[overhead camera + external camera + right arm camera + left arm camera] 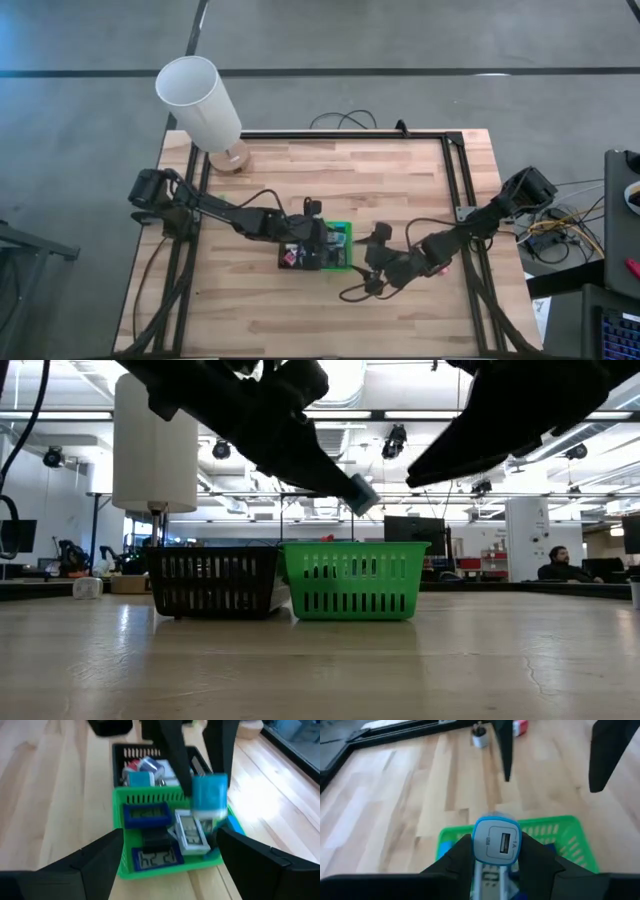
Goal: Pick & Place Office items
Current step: Put the blue white charger adapter into the black bin
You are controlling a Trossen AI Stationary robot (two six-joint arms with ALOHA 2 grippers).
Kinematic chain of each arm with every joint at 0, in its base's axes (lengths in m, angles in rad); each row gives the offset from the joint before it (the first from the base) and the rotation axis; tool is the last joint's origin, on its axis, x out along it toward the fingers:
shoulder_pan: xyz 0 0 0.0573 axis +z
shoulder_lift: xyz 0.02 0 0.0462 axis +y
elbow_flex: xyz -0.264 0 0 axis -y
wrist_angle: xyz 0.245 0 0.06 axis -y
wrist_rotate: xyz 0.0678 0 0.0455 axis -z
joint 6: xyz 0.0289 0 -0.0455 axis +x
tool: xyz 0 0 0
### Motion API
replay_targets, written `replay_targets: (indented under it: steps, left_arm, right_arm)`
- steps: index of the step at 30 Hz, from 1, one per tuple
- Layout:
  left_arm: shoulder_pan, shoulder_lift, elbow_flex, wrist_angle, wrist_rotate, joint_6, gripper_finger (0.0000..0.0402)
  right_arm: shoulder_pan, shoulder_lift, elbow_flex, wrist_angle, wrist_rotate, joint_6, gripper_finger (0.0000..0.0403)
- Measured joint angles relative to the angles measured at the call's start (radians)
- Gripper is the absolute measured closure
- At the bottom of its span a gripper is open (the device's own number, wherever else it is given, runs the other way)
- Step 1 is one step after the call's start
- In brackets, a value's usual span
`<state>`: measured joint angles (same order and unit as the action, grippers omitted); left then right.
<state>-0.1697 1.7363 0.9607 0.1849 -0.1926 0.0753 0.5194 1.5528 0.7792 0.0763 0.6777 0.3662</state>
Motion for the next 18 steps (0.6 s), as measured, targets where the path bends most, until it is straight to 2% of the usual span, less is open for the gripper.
replay_targets:
  steps: [8,18]
  left_arm:
    - [0.003,-0.088,0.000,-0.195,-0.072,-0.038,0.0277]
    - [-0.007,-0.203,0.000,-0.530,-0.130,-0.241,0.0277]
  right_arm:
    - [0.000,0.000,-0.001,-0.114,0.011,0.099,0.0094]
    - [0.000,0.000,-0.001,-0.125,0.037,0.106,0.0105]
